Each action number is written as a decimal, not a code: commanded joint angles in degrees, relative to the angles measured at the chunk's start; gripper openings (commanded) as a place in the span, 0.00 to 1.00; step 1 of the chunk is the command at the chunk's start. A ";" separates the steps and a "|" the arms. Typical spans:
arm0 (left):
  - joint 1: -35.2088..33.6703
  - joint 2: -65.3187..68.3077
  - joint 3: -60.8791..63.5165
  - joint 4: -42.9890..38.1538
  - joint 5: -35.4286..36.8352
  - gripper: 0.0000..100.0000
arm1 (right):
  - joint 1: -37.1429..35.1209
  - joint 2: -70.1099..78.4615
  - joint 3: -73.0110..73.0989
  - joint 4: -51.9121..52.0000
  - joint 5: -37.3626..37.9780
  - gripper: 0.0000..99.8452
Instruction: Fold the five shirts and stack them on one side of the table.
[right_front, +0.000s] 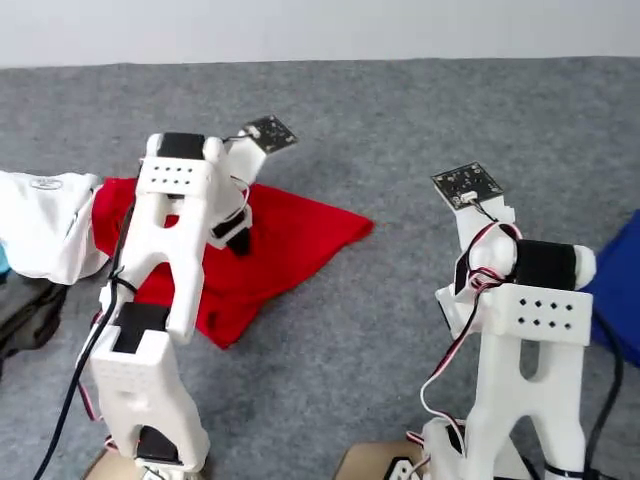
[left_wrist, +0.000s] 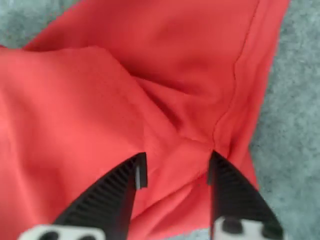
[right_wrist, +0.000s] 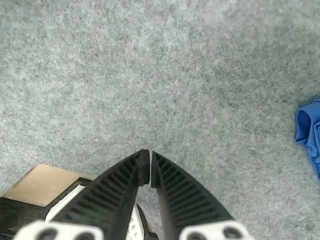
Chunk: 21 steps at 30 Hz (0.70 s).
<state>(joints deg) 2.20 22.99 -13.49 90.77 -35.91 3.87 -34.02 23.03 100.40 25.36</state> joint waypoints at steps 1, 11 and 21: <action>0.09 -2.20 0.57 -2.29 -0.70 0.22 | -0.48 -1.36 -0.35 2.24 -0.53 0.01; -1.41 5.45 0.13 -8.79 -0.35 0.21 | -0.48 -1.80 -0.35 2.51 -2.20 0.01; -1.41 5.45 -7.43 -5.71 -0.53 0.02 | -0.48 -1.80 -0.35 2.51 -2.55 0.01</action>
<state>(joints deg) 1.05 29.05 -16.13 82.68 -35.91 3.78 -34.02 23.03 100.48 23.34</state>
